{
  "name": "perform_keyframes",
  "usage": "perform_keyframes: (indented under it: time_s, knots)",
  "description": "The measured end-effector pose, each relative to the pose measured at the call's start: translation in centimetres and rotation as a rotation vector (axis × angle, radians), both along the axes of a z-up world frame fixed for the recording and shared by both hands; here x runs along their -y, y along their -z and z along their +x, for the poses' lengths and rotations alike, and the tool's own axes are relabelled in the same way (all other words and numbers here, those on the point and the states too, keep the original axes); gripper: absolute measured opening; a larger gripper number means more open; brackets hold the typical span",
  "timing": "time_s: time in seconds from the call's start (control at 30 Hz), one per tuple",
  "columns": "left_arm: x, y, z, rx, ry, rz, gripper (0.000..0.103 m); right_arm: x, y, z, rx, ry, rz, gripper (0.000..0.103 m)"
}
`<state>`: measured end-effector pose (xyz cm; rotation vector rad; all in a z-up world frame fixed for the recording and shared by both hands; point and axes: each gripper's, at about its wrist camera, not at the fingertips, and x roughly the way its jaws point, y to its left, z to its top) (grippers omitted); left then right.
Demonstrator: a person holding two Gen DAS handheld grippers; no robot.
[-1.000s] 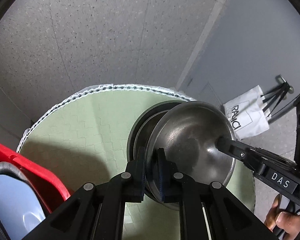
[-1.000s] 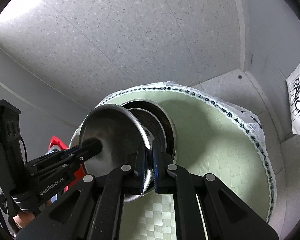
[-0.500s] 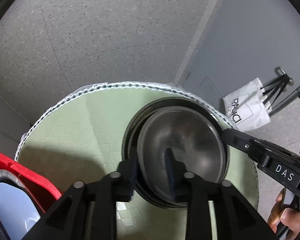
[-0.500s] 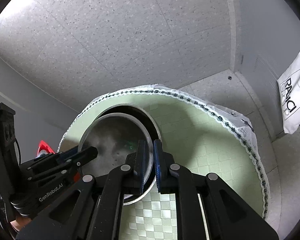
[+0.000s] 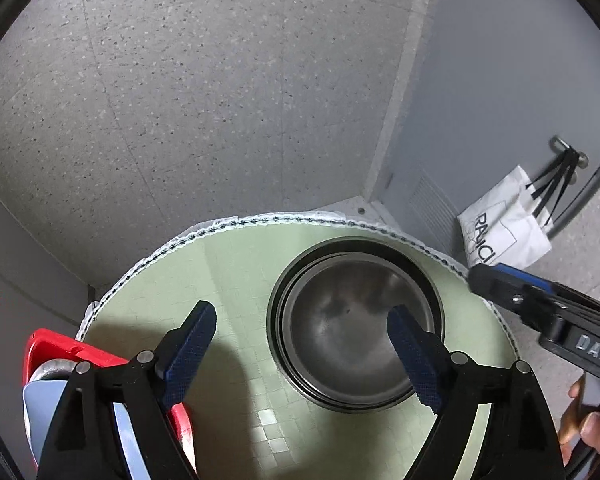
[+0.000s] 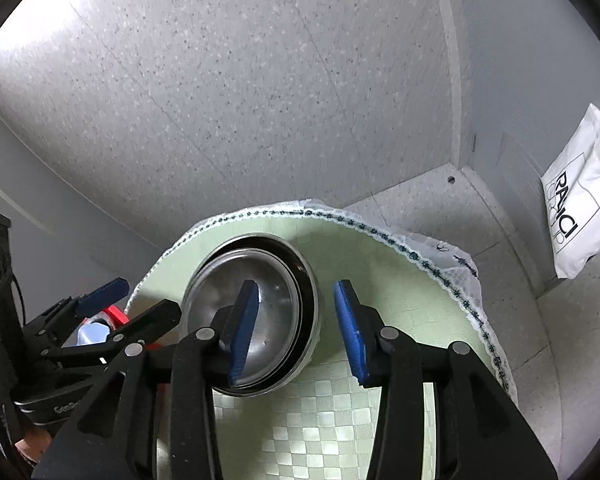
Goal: Organize plates and bowls
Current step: 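Lower the small steel bowl onto the stacked steel bowls and release, then lift the open left gripper away from the bowl stack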
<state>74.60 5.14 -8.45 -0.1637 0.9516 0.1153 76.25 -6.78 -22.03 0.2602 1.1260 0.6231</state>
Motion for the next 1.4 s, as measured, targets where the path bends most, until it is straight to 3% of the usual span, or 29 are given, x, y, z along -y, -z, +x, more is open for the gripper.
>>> perform_keyframes:
  time_s: [0.27, 0.37, 0.57, 0.77, 1.13, 1.4]
  knots:
    - [-0.4, -1.2, -0.8, 0.011, 0.005, 0.001, 0.087, 1.7, -2.1, -0.7, 0.061, 0.048, -0.001, 0.078]
    - [-0.5, -1.8, -1.1, 0.025, 0.017, 0.002, 0.088, 2.2, -2.8, -0.9, 0.081, 0.072, -0.002, 0.081]
    - [-0.9, -2.7, -1.4, 0.062, 0.053, 0.002, 0.101, 2.6, -3.7, -1.4, 0.115, 0.111, -0.03, 0.094]
    - [-2.2, -1.5, -0.5, 0.033, 0.063, 0.024, 0.102, 1.7, -2.6, -1.5, 0.103, 0.128, -0.089, 0.096]
    - [-2.9, 2.7, 3.1, -0.114, 0.052, -0.004, 0.101, -1.2, 2.8, -1.6, -0.037, 0.09, -0.117, 0.096]
    - [-2.8, 5.5, 4.9, -0.164, 0.042, 0.009, 0.096, -1.5, 6.1, -1.0, -0.109, 0.126, -0.134, 0.096]
